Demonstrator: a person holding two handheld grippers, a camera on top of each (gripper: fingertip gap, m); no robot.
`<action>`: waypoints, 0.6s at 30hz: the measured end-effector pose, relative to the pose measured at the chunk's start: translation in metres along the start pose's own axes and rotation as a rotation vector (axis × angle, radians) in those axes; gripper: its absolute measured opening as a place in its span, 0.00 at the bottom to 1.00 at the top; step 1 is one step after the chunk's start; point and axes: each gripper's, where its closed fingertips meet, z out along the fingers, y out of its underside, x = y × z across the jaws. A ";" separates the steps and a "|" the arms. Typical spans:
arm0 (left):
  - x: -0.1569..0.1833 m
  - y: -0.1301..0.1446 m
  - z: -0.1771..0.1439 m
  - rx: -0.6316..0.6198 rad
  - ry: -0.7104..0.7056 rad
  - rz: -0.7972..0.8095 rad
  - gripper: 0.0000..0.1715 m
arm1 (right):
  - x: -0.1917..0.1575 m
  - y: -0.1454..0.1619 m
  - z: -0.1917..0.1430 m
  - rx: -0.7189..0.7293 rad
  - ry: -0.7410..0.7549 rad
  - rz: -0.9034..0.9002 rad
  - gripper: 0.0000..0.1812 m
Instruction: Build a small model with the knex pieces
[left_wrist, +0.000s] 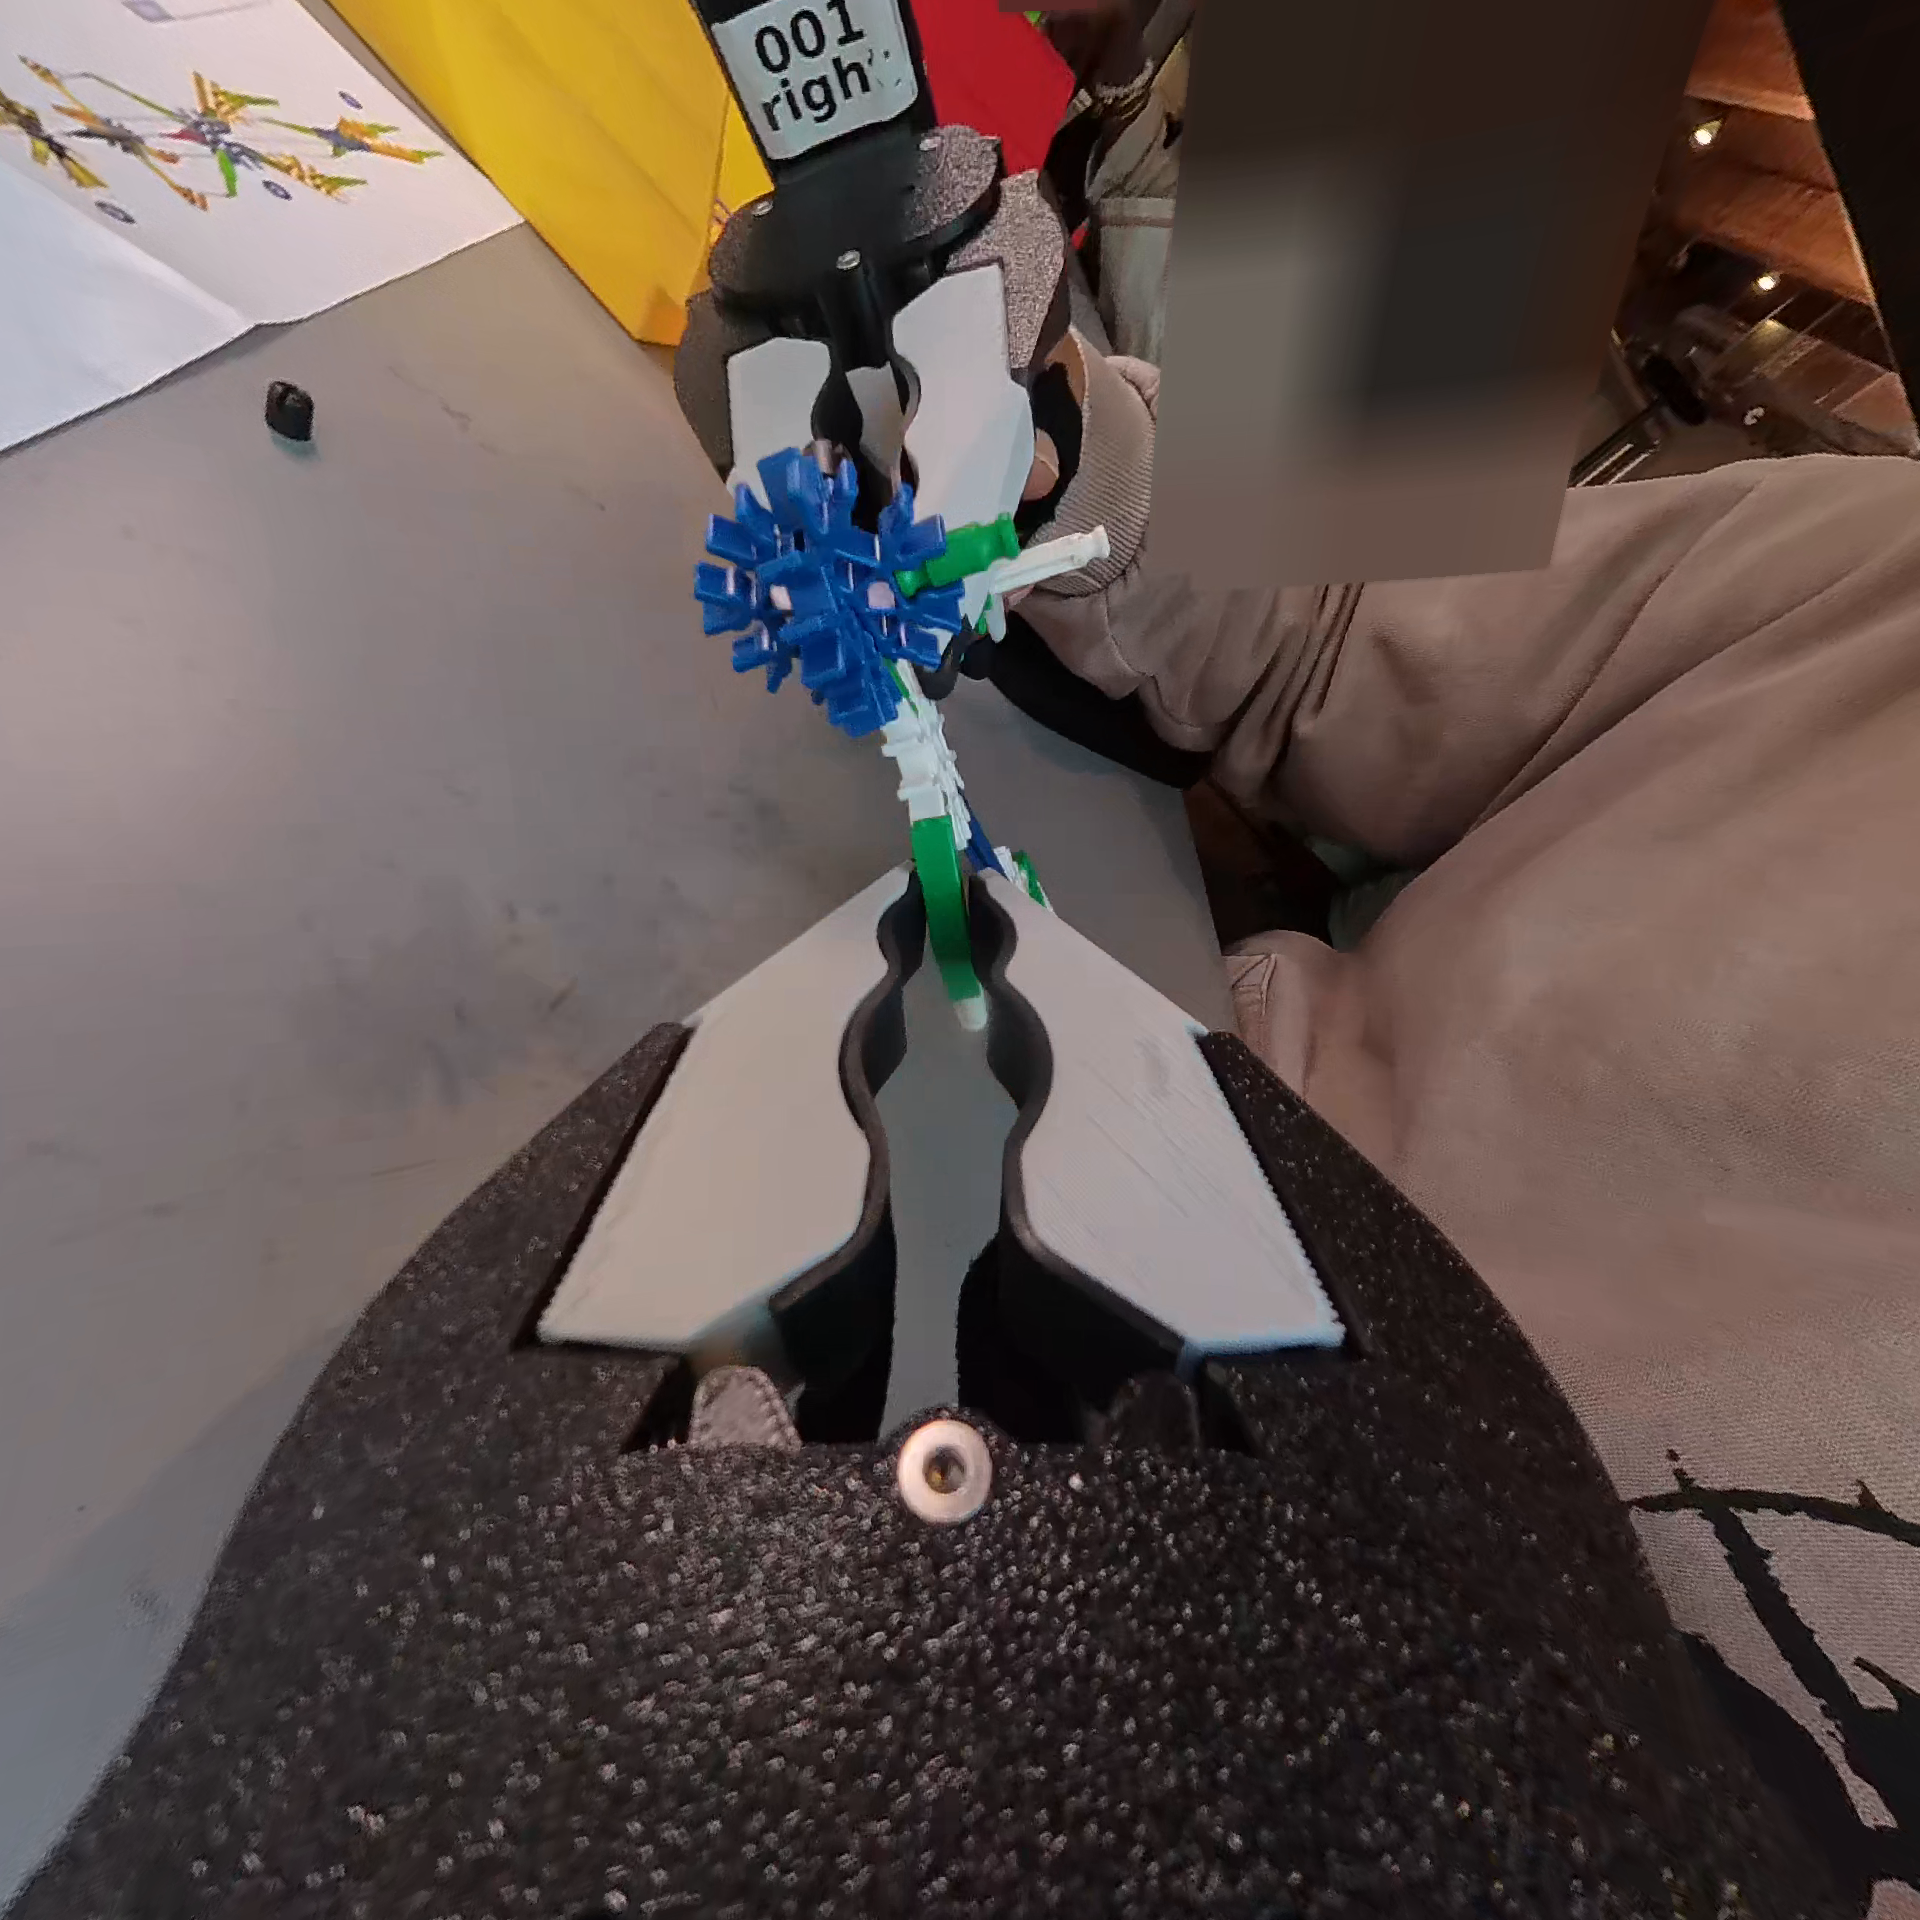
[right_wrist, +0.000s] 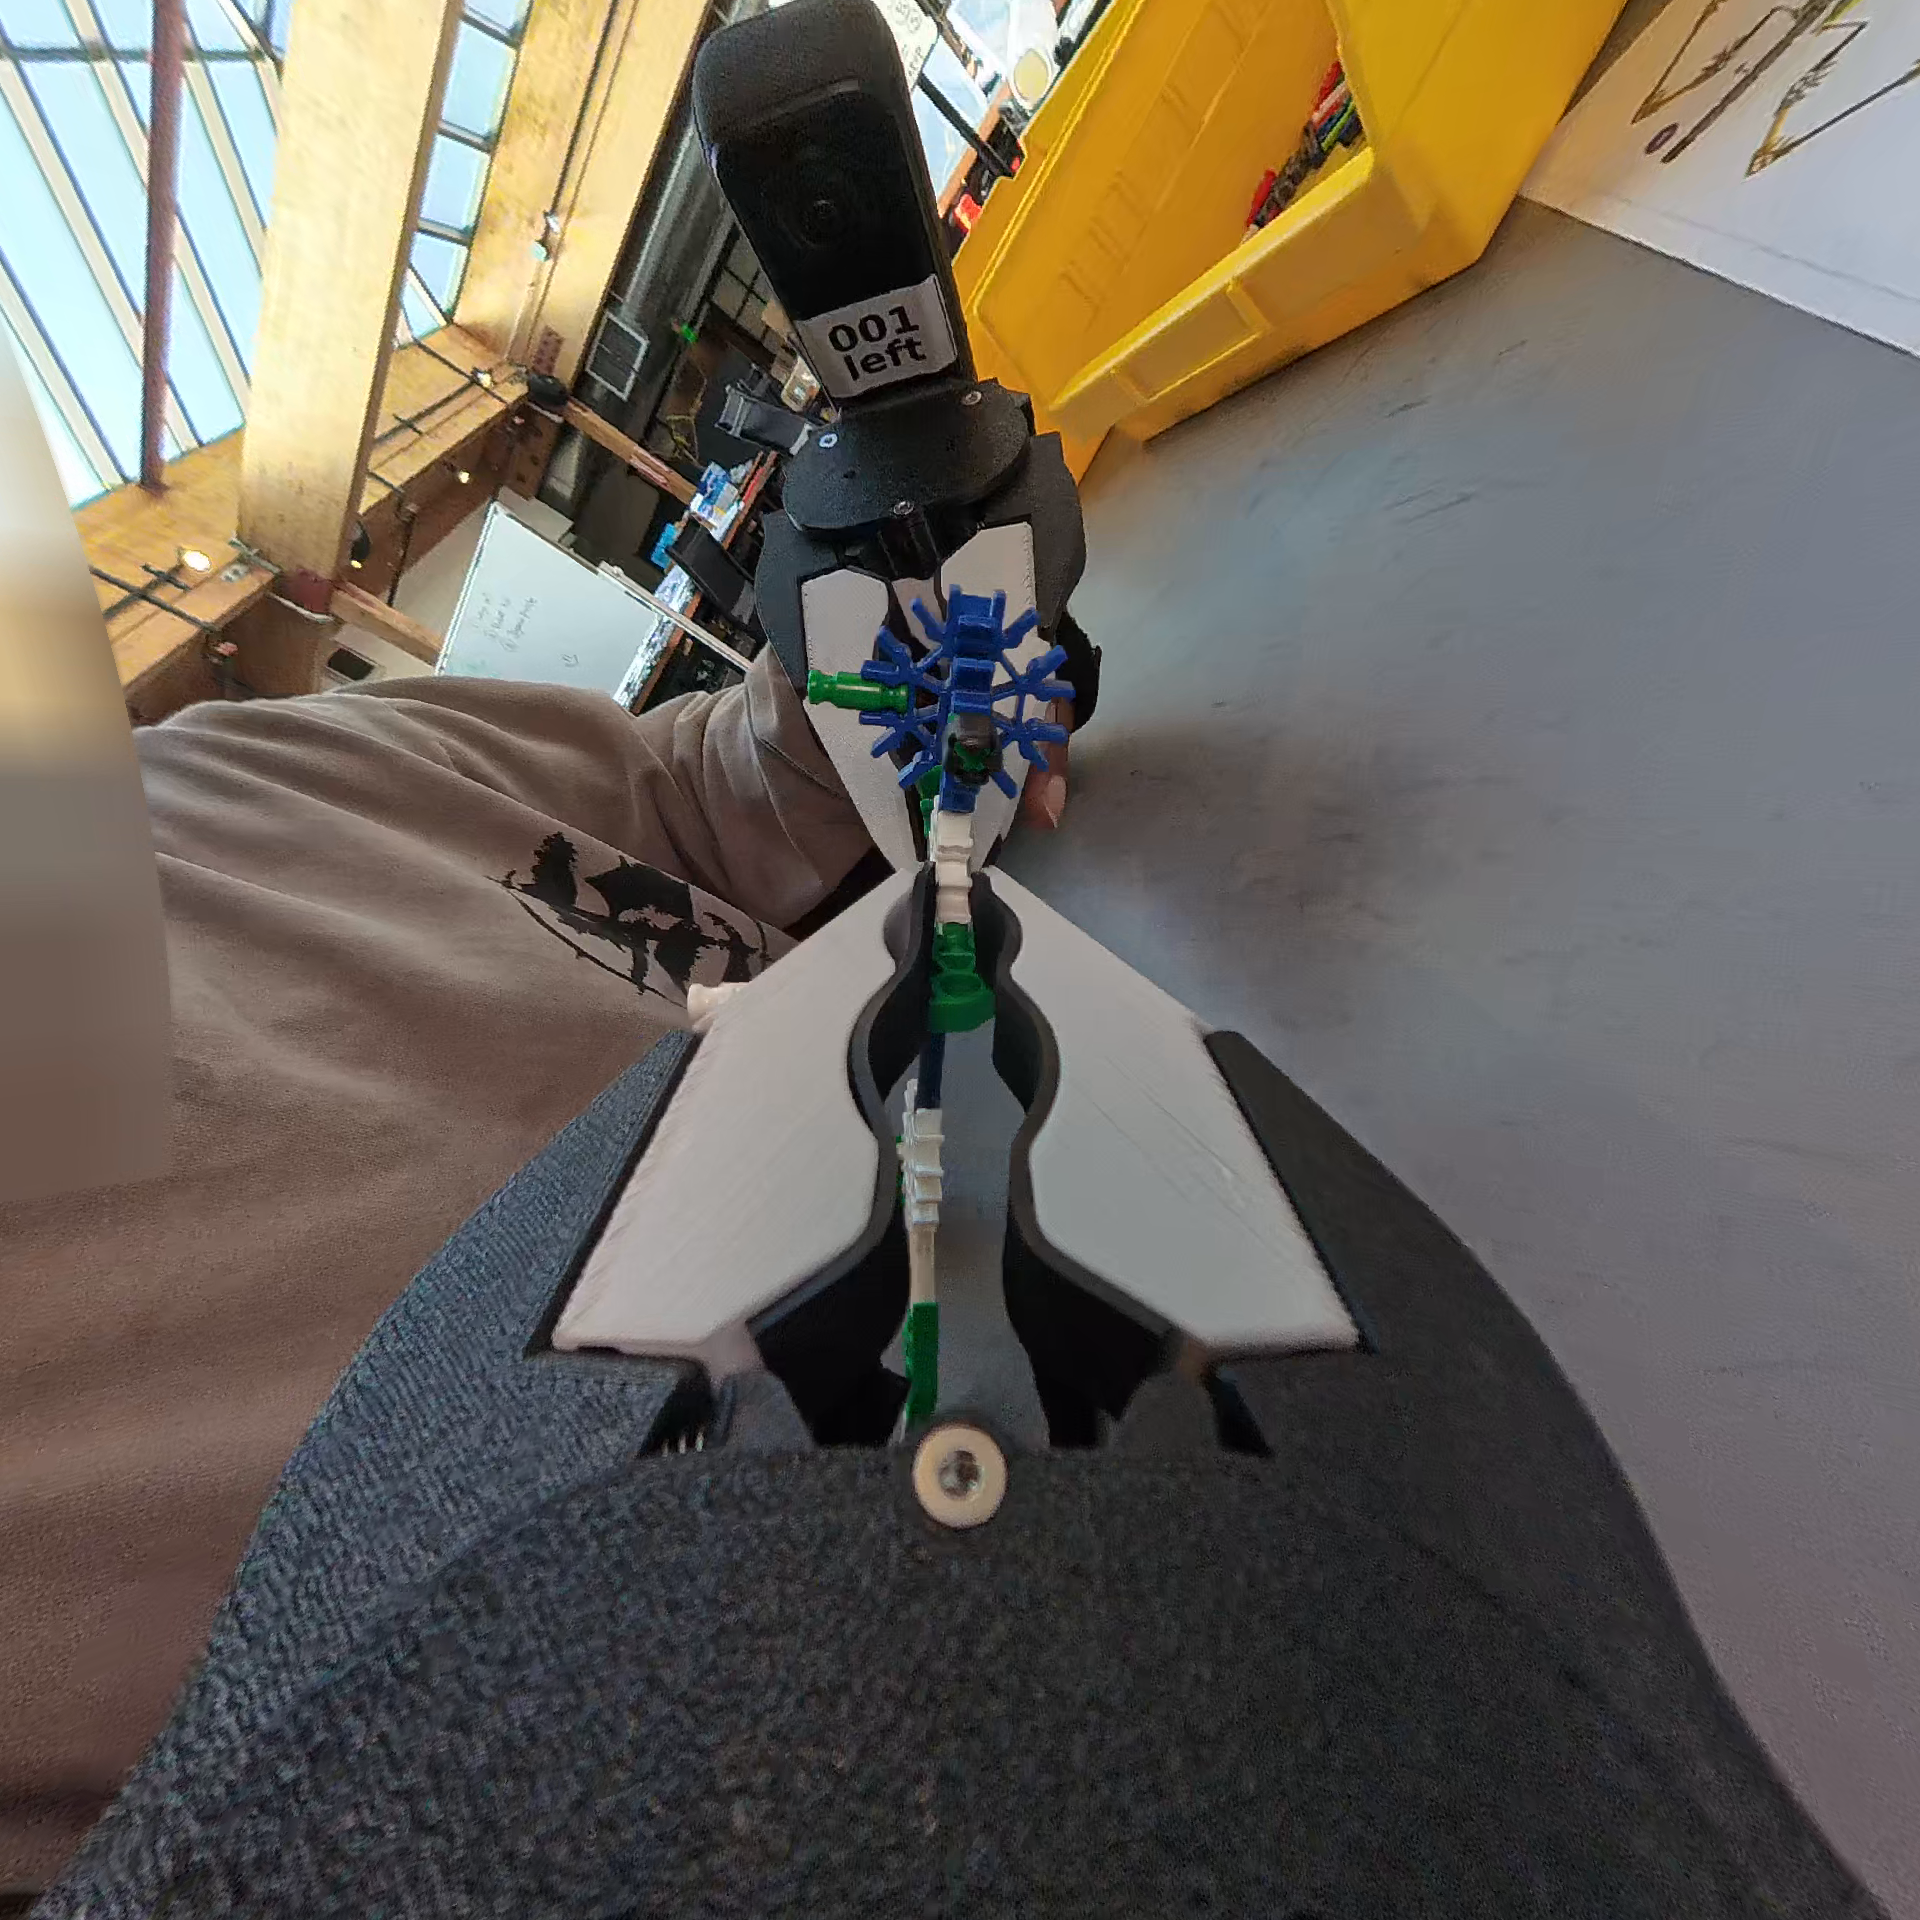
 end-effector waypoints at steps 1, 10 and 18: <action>-0.003 0.003 0.001 -0.012 -0.002 -0.016 0.03 | 0.002 0.003 0.000 -0.011 0.006 -0.021 0.03; -0.015 0.004 -0.001 0.005 -0.019 -0.056 0.02 | -0.001 0.011 -0.022 -0.041 0.035 -0.075 0.16; -0.015 -0.017 -0.014 0.147 -0.001 -0.111 0.02 | -0.006 0.012 -0.019 -0.029 0.003 -0.064 0.23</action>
